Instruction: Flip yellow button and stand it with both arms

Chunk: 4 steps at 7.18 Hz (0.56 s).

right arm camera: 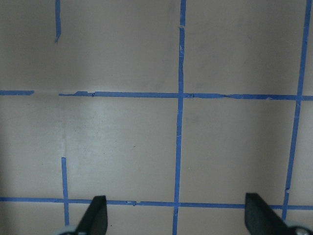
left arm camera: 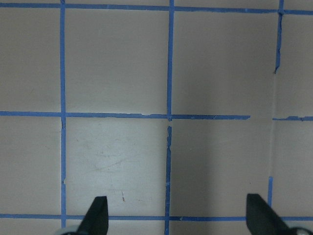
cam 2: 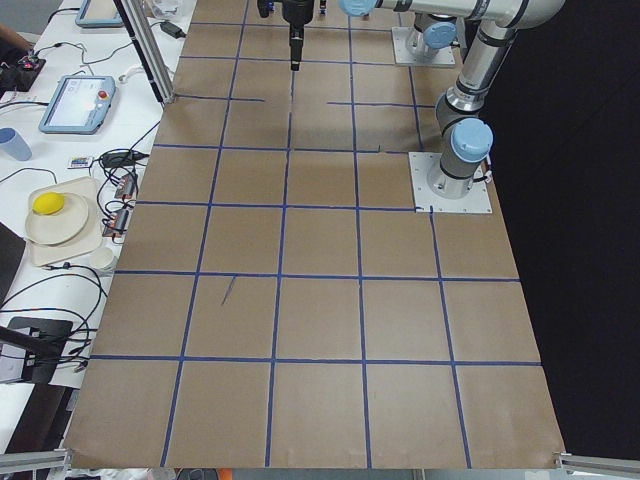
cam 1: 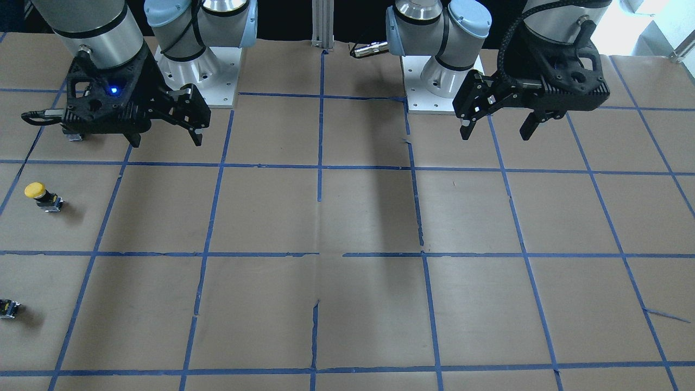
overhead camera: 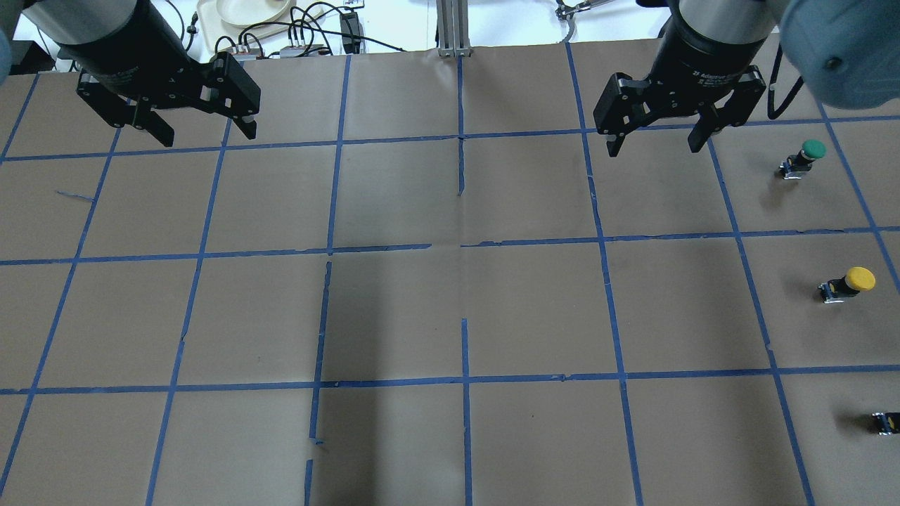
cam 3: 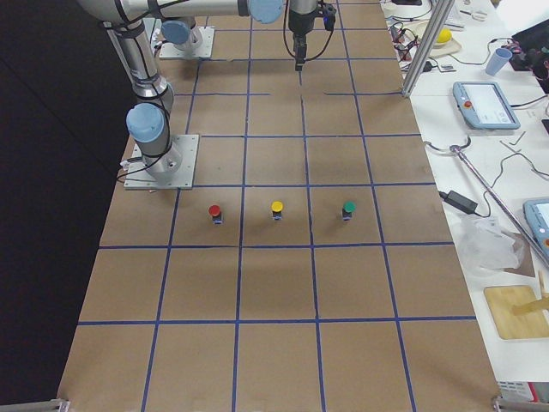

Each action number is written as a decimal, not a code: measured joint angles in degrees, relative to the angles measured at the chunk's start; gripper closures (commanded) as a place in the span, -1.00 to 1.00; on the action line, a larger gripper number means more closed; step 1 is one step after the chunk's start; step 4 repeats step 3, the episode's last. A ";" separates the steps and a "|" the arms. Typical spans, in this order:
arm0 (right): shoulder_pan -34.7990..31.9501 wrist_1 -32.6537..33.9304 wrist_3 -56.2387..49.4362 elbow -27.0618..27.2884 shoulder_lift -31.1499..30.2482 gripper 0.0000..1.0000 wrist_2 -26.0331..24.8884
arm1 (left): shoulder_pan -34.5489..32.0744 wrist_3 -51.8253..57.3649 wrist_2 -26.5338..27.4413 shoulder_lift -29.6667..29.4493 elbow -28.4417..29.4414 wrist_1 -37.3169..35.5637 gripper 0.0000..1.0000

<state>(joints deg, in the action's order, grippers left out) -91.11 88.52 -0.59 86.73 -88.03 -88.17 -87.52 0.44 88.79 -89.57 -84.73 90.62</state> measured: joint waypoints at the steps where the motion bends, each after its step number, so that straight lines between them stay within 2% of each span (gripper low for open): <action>1: -0.02 -0.03 0.04 0.01 -0.04 -1.00 0.12 | 0.03 0.00 0.01 -0.08 0.23 0.00 -0.99; 4: -0.03 -0.03 0.02 -0.03 -0.14 -1.00 0.23 | 0.12 0.14 0.08 -0.25 0.55 0.39 -0.99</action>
